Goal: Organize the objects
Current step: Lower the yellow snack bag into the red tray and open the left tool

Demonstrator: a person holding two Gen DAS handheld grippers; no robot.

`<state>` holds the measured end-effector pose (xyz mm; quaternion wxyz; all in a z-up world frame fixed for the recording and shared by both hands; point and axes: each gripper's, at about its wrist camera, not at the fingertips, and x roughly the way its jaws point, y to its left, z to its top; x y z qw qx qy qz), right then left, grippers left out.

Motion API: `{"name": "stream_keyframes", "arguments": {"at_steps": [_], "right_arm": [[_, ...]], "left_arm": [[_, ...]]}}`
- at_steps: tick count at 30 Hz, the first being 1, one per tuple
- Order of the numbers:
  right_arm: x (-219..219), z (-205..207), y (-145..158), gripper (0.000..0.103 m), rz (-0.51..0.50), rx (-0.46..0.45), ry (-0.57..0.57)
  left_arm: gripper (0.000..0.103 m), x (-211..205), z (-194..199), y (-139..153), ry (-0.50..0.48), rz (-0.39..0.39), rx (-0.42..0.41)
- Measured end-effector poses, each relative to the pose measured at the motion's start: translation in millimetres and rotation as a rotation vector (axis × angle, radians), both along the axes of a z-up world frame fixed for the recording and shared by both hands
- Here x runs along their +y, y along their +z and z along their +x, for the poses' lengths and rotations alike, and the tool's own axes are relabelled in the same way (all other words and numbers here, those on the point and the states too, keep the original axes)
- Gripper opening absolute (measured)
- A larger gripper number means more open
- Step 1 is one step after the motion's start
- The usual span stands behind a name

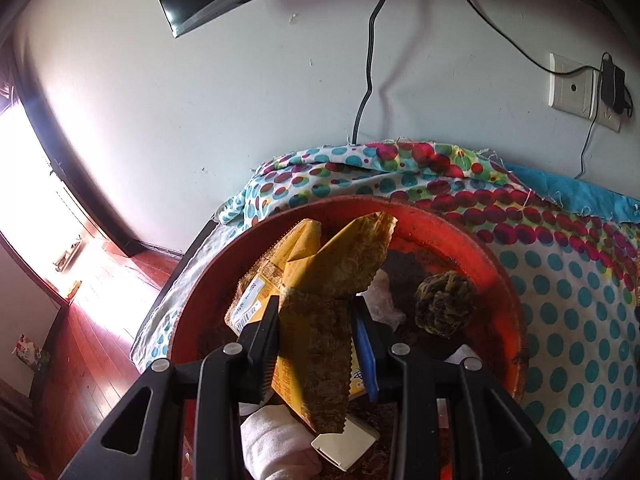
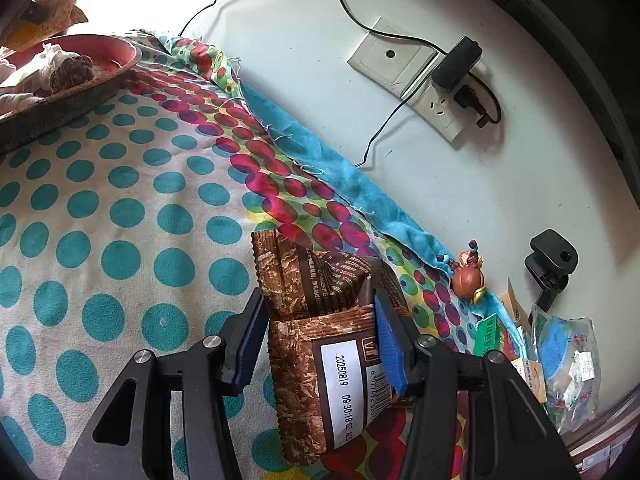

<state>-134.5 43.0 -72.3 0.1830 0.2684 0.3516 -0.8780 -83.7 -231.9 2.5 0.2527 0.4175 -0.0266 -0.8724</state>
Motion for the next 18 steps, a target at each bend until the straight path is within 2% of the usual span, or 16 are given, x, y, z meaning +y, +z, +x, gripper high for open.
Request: {"name": "stream_keyframes", "arguments": {"at_steps": [10, 18], "right_arm": [[-0.6, -0.4, -0.6, 0.048, 0.006, 0.003, 0.002], [-0.3, -0.6, -0.6, 0.048, 0.006, 0.003, 0.003]], "left_arm": [[0.034, -2.4, -15.2, -18.5, -0.006, 0.006, -0.032], [0.037, 4.6, -24.2, -28.5, -0.017, -0.019, -0.051]]}}
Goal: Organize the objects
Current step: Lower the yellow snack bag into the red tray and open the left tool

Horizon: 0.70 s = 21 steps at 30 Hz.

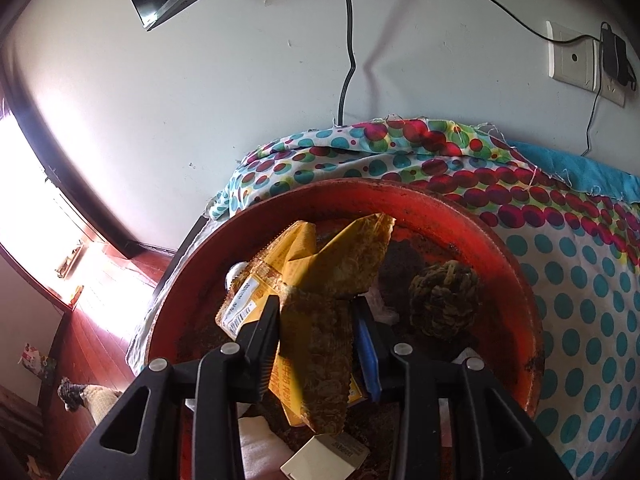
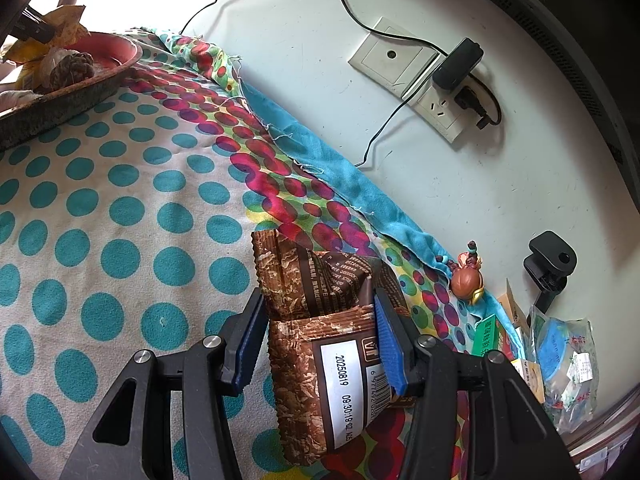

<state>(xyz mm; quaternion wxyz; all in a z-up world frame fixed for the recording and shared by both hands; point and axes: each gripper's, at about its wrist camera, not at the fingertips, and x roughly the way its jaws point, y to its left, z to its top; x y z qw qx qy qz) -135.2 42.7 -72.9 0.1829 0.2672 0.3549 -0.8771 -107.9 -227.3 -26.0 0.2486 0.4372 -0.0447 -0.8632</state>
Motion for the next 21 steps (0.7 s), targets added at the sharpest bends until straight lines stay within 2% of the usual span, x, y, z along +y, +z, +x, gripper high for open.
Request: {"name": "stream_keyframes", "arguments": {"at_steps": [13, 21], "right_arm": [[0.4, -0.6, 0.0, 0.048, 0.002, 0.001, 0.001], [0.1, -1.4, -0.7, 0.049, 0.008, 0.004, 0.004]], "left_arm": [[0.05, 1.3, -6.6, -14.8, 0.016, 0.018, -0.026], [0.052, -7.5, -1.0, -10.6, 0.025, 0.048, 0.003]]}}
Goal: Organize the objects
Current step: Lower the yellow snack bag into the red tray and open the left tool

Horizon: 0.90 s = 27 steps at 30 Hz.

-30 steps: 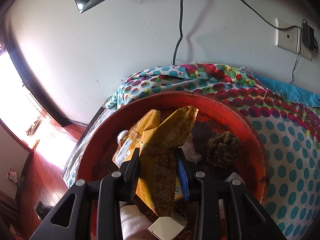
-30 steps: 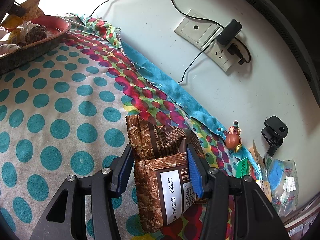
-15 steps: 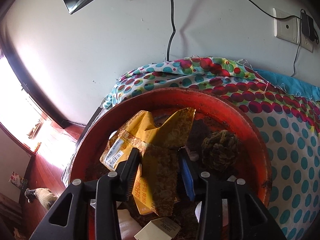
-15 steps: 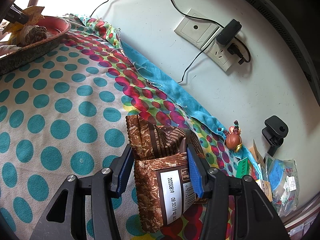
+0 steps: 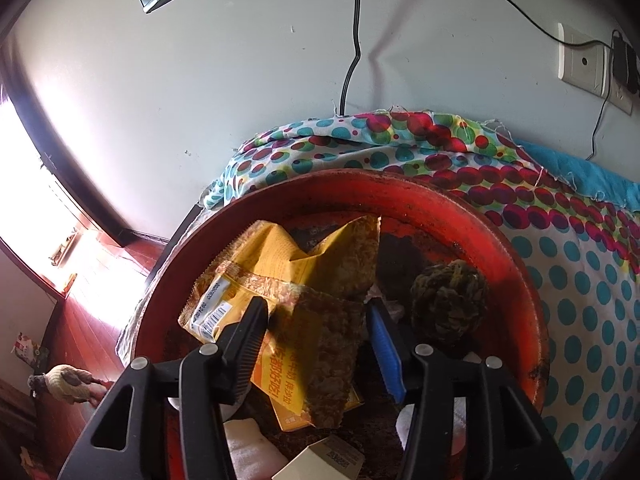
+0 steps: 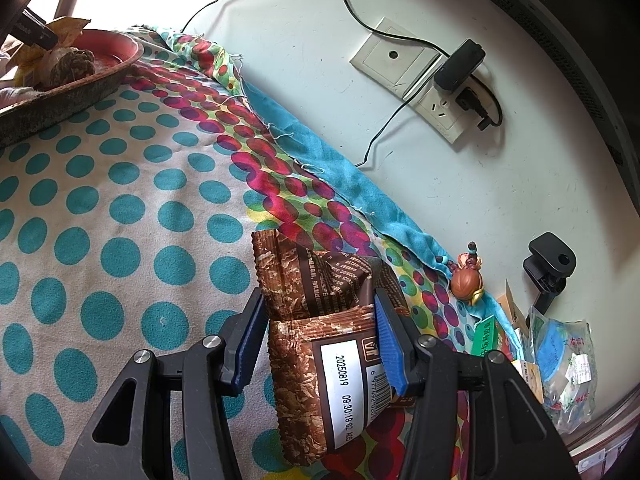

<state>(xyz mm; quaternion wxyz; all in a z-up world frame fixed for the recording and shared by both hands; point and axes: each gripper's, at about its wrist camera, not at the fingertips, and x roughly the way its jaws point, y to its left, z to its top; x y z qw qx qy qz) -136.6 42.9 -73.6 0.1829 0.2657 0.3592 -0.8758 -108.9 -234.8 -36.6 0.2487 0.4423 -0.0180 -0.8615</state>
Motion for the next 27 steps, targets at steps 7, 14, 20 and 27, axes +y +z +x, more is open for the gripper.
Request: {"name": "stream_keyframes", "arguments": {"at_steps": [7, 14, 20, 27], "right_arm": [[0.0, -0.1, -0.2, 0.049, 0.002, 0.0, 0.001], [0.0, -0.9, -0.3, 0.049, 0.002, 0.0, 0.003], [0.8, -1.7, 0.2, 0.049, -0.009, -0.005, 0.003], [2.9, -1.5, 2.2, 0.048, -0.026, -0.009, 0.004]], "left_arm": [[0.054, -15.5, 3.3, 11.1, 0.043, 0.059, 0.032], [0.054, -20.8, 16.2, 25.0, 0.039, 0.065, 0.063], [0.054, -20.5, 23.6, 27.9, 0.046, 0.059, 0.06], [0.054, -16.5, 31.1, 23.3, 0.049, 0.084, 0.054]]}}
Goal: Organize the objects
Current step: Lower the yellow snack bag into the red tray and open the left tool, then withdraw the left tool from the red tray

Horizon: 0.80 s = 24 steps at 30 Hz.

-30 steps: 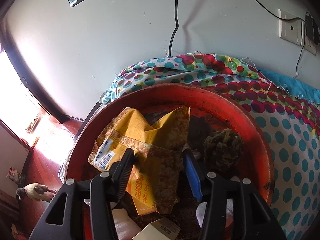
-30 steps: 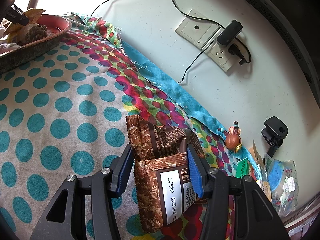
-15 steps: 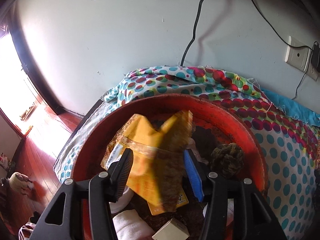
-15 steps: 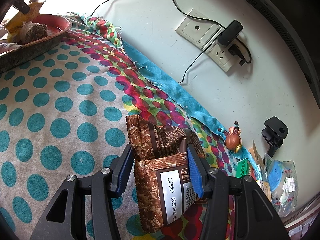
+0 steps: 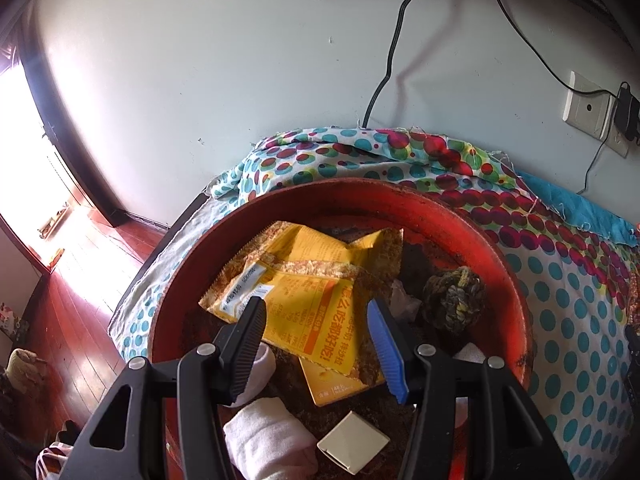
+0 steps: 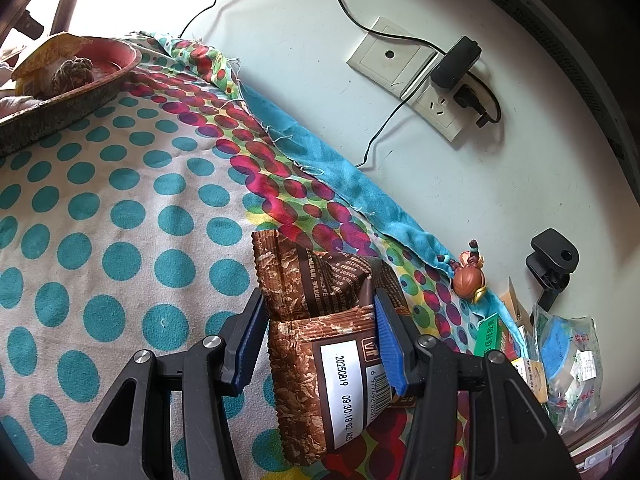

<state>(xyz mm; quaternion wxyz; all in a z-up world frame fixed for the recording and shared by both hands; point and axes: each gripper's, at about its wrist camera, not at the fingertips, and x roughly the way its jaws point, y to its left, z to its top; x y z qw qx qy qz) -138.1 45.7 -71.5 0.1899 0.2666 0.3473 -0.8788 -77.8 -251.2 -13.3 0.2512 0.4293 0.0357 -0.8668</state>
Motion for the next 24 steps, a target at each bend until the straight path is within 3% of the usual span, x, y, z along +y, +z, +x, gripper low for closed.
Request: {"name": "stream_keyframes", "arguments": {"at_steps": [7, 16, 24], "right_arm": [[13.3, -3.6, 11.5, 0.047, -0.102, -0.027, 0.002], [27.3, -3.1, 22.1, 0.047, -0.208, -0.046, 0.013], [34.9, -8.4, 24.6, 0.047, -0.263, -0.092, 0.013]], "left_arm": [[0.054, 15.6, 16.6, 3.7, -0.013, 0.008, 0.018], [0.054, 58.2, 37.4, 11.7, -0.057, -0.099, 0.089], [0.054, 98.6, 48.1, 7.5, -0.123, -0.125, 0.101]]}}
